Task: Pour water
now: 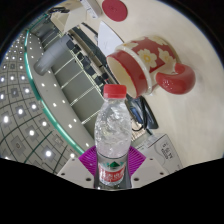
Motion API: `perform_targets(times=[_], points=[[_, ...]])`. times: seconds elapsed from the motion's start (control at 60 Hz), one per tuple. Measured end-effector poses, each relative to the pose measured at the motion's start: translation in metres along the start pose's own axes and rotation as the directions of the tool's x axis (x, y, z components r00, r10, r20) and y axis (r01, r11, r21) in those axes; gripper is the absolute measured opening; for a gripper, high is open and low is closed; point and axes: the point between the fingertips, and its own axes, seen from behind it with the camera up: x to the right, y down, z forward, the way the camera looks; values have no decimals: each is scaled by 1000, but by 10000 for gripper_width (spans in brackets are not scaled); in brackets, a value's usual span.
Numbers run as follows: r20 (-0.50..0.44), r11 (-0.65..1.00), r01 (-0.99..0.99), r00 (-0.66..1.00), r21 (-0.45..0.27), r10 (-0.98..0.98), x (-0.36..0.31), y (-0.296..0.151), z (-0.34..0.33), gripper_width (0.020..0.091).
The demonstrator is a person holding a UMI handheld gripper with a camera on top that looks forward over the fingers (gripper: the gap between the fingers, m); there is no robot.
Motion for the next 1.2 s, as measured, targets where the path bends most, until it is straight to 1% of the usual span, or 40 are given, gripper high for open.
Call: perform_targets(times=[0.05,0.067,0.15,0.167,0.233,0.283,0.3,0.317,0.4,0.467,0.55,0.6,0.633,0.7,0.767,0.833,0.883,0.9,0.95,1.0,1.017,1.117,1.133,1.2], points=[[-17,1000,3,1000,-7,-3,2,2,-11,365],[-23,1000,6,1000,-11,-6,5,1,0,364],[-32,999,26,999,-32,-27,6,2,5,363],[-36,999,34,999,-35,-35,1,8,-6,363],[-44,994,92,995,-59,-94,-1,8,6,362],[-53,984,159,985,-82,-163,-7,13,9,363],[-55,979,183,981,-92,-188,-14,22,-6,363],[-56,971,214,974,-103,-221,-18,25,-8,362],[-59,896,420,900,-145,-432,-34,36,2,363],[-44,777,608,782,-162,-621,-55,39,-4,363],[-19,549,823,553,-144,-833,-90,37,1,366],[-2,397,910,399,-119,-917,-120,32,-10,364],[-6,289,952,290,-101,-957,-133,28,-7,366],[-14,86,994,85,-73,-996,-159,19,-13,366],[-48,-91,994,-94,-61,-994,-178,4,-23,366],[-94,-254,966,-258,-50,-962,-189,-21,-27,365],[-136,-368,927,-374,-67,-917,-187,-51,-36,364],[-150,-397,914,-405,-81,-902,-190,-54,-36,363],[-182,-470,874,-485,-120,-855,-184,-82,-42,363],[-203,-515,842,-539,-164,-817,-169,-116,-47,363],[-211,-523,834,-551,-178,-807,-166,-121,-51,363],[-249,-533,803,-592,-268,-767,-134,-173,-57,363],[-255,-534,799,-597,-277,-761,-122,-193,-56,363],[-280,-511,798,-595,-320,-753,-105,-216,-71,364]])
